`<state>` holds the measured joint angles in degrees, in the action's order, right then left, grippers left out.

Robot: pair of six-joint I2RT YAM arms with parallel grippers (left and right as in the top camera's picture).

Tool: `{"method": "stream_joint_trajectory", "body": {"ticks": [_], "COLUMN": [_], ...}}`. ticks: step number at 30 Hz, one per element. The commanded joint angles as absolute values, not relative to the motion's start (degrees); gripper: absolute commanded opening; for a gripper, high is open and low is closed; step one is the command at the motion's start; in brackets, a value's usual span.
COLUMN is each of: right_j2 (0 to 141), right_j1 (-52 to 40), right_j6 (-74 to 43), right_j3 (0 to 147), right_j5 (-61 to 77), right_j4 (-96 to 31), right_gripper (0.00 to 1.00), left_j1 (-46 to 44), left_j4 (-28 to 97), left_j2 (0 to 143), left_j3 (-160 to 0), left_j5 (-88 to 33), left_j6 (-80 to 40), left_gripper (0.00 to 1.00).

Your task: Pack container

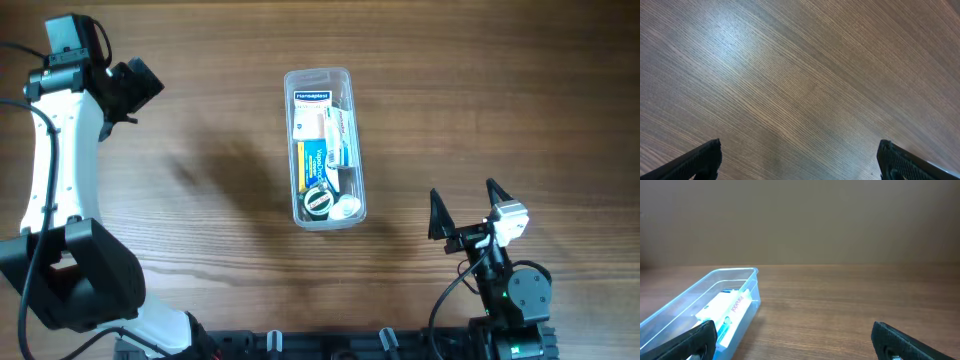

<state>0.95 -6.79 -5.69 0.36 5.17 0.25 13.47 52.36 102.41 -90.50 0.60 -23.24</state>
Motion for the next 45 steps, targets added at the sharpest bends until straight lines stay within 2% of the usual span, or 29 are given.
{"method": "stream_joint_trajectory", "body": {"ticks": [1, 30, 38, 45], "right_j2": [1.0, 1.0, 1.0, 1.0], "right_j1": [-6.5, -6.5, -6.5, -6.5], "right_j6": [-4.6, -4.6, -4.6, -4.6], "right_j3": [0.3, 0.3, 0.3, 0.3], "right_j5": [6.5, 6.5, 6.5, 6.5], "right_j4": [0.4, 0.4, 0.4, 0.4], "right_gripper": [1.00, 1.00, 1.00, 1.00], "left_j1": [13.7, 13.9, 13.5, 10.4], "left_j4": [52.4, 52.4, 59.9, 57.3], "left_j2": [101.3, 100.9, 91.7, 79.4], "left_j3": [-90.2, -90.0, -89.5, -77.8], "left_j5": [1.1, 1.2, 1.4, 1.8], "left_j6": [-22.9, -22.9, -22.7, -22.7], "left_gripper": [1.00, 1.00, 1.00, 1.00]}}
